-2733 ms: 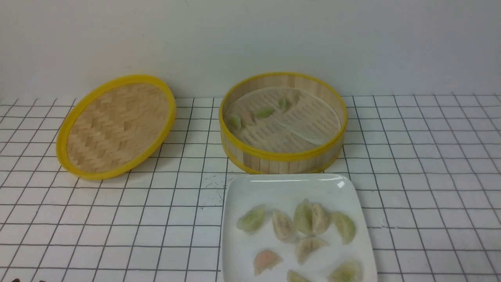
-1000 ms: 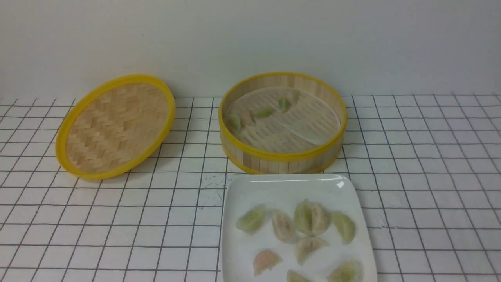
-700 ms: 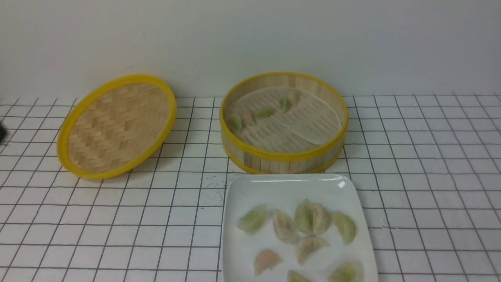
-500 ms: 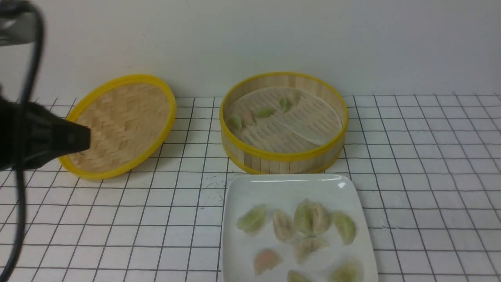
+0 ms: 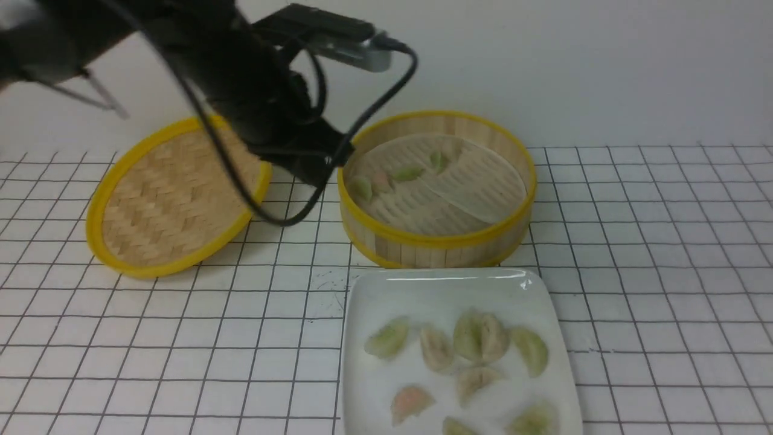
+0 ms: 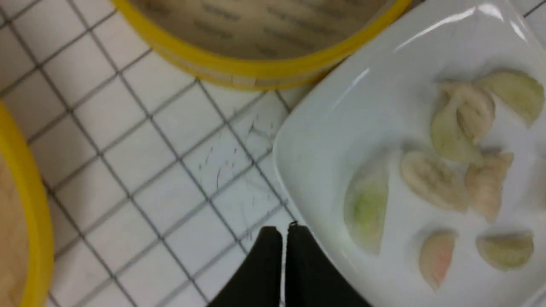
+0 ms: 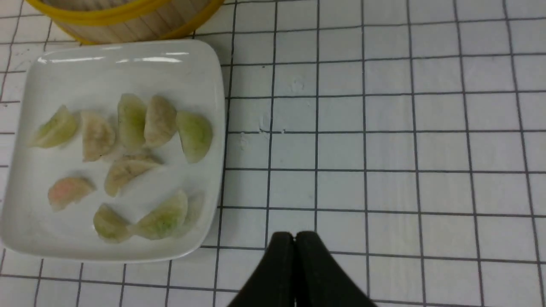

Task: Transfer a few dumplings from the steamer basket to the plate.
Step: Use the left arm to grab a dumpling from the steamer

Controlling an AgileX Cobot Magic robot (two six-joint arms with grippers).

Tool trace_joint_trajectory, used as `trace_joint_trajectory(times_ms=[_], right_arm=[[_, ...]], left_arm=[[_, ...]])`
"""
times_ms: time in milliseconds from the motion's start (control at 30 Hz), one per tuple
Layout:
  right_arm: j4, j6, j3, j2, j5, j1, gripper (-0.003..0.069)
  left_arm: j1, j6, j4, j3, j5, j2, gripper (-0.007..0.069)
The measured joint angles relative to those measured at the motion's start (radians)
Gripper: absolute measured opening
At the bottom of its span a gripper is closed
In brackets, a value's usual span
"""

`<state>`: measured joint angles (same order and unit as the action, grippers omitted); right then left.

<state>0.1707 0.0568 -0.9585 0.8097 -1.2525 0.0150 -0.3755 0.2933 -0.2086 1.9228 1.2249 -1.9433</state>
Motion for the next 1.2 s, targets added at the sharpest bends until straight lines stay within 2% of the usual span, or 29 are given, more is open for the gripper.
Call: trace_joint_trajectory(times_ms=[200,433,500,600,667,833,1067,1167,1200], right_arm=[[0.056,-0.003,0.0,0.02,-0.005,0.0,-0.0015],[0.067,-0.002,0.0,0.02,-0.007,0.0,-0.0015],[0.068,-0.002,0.0,0.02,-0.007,0.0,-0.0015],[0.093,-0.001,0.0,0.02,-0.007,0.0,-0.0015],[0.13,-0.001,0.0,0.02,-0.007,0.0,-0.0015],[0.202,-0.003,0.0,0.02,-0.007,0.0,-0.0015],[0.212,-0.003,0.0,0.02,-0.007,0.0,-0.0015],[0.214,-0.003,0.0,0.02,-0.007,0.0,-0.0015],[0.213,-0.003,0.0,0.02,-0.007,0.0,-0.0015]], left_arm=[[-0.019,-0.001,0.015,0.396,0.004,-0.309,-0.0006],[-0.019,0.008,0.062,0.638,0.011,-0.519,0.0025],[-0.019,0.021,0.063,0.678,0.012,-0.565,0.0069],[-0.019,0.034,0.068,0.692,0.006,-0.617,0.0196],[-0.019,0.035,0.097,0.694,-0.052,-0.652,0.029],[-0.019,0.036,0.137,0.694,-0.148,-0.696,0.0435],[-0.019,0.042,0.141,0.694,-0.185,-0.723,0.0456],[-0.019,0.041,0.134,0.698,-0.181,-0.738,0.0421],[-0.019,0.041,0.13,0.701,-0.174,-0.74,0.0378]])
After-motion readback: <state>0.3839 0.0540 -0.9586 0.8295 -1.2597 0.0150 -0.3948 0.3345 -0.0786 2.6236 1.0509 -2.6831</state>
